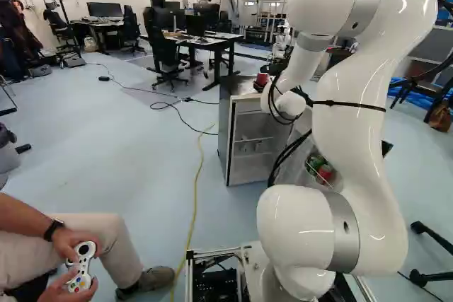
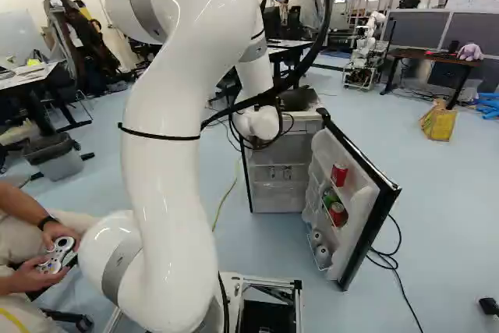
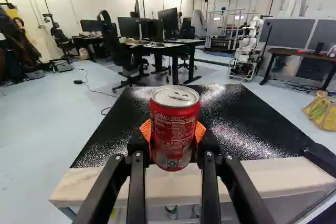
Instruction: Grab a drink from the fridge
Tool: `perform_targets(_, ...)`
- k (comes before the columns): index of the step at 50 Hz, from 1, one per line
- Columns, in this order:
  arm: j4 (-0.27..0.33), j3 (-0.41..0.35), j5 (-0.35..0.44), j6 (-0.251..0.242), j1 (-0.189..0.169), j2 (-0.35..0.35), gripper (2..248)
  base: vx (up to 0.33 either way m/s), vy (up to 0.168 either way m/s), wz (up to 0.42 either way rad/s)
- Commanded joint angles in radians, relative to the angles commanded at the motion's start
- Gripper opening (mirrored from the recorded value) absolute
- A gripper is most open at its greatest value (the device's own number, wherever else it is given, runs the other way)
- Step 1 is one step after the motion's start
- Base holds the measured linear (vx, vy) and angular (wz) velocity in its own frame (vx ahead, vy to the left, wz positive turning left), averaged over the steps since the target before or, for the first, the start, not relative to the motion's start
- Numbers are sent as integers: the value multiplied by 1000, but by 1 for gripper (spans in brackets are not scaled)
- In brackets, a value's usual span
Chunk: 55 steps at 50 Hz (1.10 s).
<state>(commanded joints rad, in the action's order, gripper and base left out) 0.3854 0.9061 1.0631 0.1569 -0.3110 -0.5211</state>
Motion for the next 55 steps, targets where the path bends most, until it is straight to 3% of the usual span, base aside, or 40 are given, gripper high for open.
perform_targets(55,0,36,0,0,5,-27,97,0,0,0)
